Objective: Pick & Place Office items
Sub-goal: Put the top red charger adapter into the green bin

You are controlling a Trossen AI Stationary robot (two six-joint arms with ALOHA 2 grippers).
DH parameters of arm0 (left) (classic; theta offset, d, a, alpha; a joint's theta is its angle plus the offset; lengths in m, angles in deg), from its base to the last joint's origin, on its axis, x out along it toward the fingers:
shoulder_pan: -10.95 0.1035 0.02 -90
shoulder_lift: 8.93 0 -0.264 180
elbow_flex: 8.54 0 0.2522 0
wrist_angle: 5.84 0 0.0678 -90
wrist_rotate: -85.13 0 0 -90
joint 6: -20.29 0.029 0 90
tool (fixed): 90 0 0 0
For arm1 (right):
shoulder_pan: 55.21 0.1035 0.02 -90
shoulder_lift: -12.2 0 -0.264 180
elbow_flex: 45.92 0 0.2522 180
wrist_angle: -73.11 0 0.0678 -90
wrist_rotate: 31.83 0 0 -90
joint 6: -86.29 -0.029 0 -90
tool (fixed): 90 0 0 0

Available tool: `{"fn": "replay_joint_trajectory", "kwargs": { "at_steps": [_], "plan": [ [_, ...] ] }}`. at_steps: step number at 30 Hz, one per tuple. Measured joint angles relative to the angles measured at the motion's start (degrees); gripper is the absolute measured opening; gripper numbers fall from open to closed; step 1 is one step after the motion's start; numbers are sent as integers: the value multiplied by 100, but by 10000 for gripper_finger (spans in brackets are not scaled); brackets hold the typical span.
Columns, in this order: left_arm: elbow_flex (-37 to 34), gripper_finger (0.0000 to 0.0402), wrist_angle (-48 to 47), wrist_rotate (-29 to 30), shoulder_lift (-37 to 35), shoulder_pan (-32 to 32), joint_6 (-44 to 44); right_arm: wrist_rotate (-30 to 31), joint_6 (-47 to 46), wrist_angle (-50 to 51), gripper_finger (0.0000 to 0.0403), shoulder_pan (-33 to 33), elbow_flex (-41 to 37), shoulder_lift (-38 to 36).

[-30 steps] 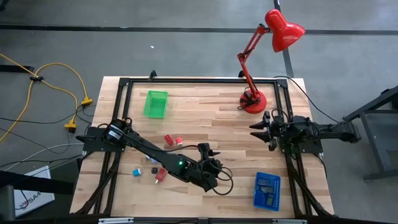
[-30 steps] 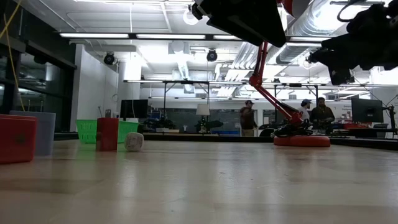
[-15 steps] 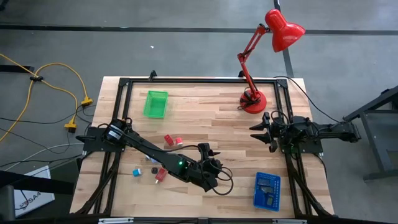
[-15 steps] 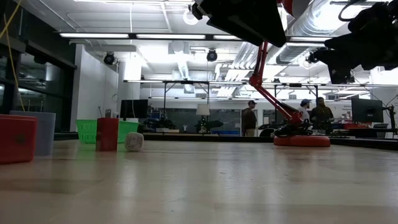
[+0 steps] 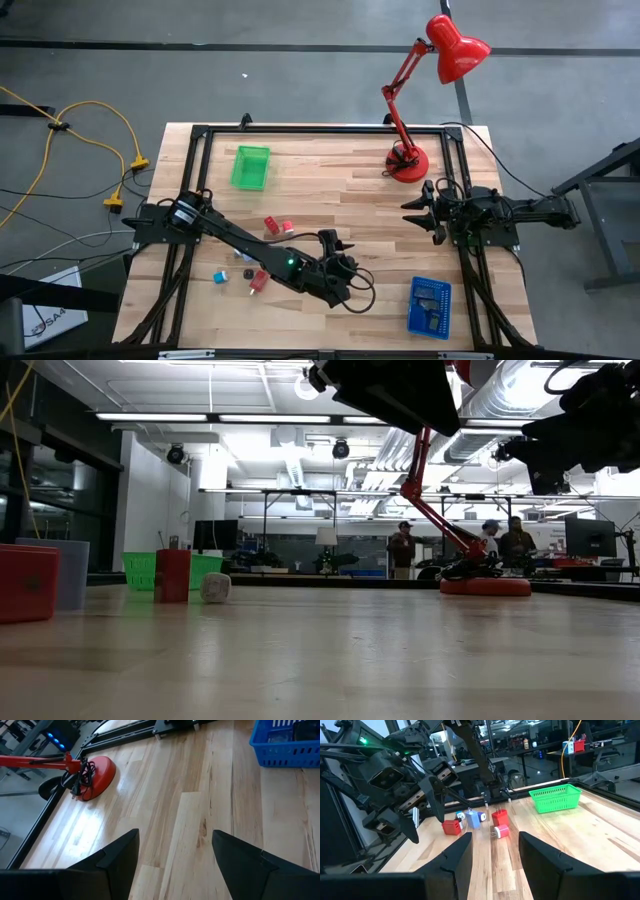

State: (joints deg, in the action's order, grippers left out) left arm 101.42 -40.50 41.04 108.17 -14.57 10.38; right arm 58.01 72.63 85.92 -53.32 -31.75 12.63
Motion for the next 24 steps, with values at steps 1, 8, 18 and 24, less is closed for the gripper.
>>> {"fn": "replay_joint_trajectory", "kwargs": {
  "at_steps": [1, 8, 18, 24],
  "plan": [
    [0, 241, -2, 0, 0, 0, 0, 0, 0, 0, 146, 0, -3, 0],
    [0, 241, -6, -1, 0, 9, 2, 0, -1, -2, 146, 0, -7, 0],
    [4, 241, -628, -4, 0, 9, 131, 0, -1, -6, 146, 0, -9, 0],
    [7, 241, -1372, -128, -247, 48, -30, 0, -1, -11, 146, 0, -9, 0]
  ]
}}
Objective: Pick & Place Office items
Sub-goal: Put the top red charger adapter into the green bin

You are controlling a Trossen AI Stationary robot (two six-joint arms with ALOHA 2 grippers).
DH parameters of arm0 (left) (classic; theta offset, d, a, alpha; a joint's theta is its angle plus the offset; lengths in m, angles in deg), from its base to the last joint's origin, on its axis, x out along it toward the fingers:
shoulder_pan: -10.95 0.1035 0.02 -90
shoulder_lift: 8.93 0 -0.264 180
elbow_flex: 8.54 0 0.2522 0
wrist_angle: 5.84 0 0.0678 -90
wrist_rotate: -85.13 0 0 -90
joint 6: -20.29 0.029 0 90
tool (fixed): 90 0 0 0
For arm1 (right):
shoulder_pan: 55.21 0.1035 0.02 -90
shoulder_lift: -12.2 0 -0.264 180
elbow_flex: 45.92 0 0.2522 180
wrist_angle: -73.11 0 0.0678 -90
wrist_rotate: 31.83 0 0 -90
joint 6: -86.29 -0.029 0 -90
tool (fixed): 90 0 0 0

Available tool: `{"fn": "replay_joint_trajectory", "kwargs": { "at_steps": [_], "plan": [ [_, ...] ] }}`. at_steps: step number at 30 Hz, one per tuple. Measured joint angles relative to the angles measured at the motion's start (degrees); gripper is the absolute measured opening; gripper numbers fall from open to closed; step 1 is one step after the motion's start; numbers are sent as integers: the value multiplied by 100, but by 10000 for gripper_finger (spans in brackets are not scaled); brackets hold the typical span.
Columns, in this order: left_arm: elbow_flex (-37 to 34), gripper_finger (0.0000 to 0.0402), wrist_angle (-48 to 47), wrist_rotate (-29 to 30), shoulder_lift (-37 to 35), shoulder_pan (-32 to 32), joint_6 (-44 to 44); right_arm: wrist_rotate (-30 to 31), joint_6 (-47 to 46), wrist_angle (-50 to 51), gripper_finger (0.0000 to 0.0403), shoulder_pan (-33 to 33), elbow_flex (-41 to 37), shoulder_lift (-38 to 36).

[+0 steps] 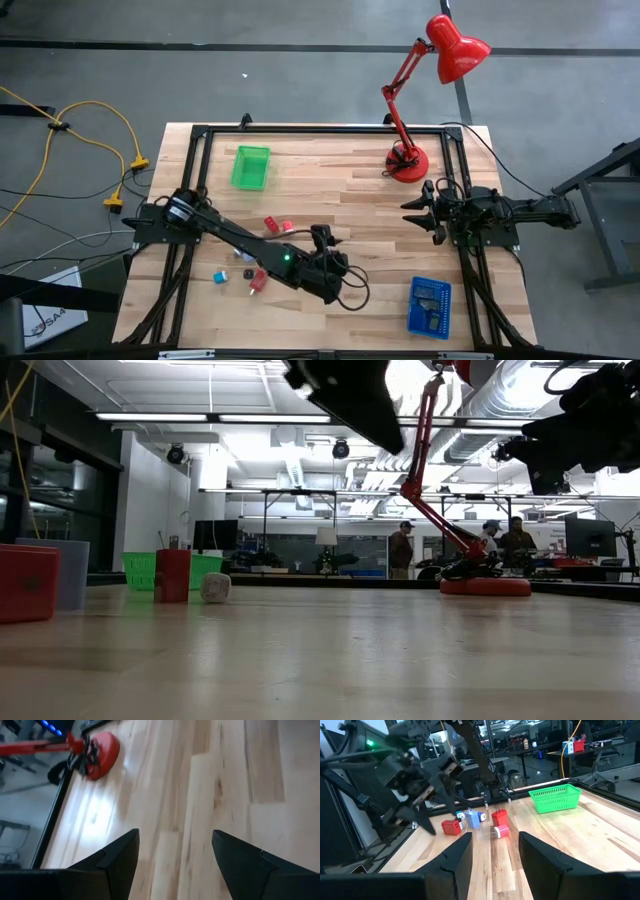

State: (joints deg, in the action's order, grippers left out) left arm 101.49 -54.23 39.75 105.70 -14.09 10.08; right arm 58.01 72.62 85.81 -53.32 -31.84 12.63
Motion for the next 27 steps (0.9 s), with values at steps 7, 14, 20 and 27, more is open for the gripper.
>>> {"fn": "replay_joint_trajectory", "kwargs": {
  "at_steps": [7, 14, 20, 27],
  "plan": [
    [0, 241, -1328, -272, -377, 86, -465, 0, 0, 0, 146, 0, 0, 0],
    [-15, 241, -1995, -652, -619, 94, 3, 0, 0, -2, 146, 0, 0, 2],
    [-130, 241, -2616, -1143, -924, 13, 111, 0, 0, 0, 146, 0, 0, 2],
    [-672, 241, -2776, -1610, -1399, -265, 120, 0, 0, 0, 146, -1, 0, 2]
  ]
}}
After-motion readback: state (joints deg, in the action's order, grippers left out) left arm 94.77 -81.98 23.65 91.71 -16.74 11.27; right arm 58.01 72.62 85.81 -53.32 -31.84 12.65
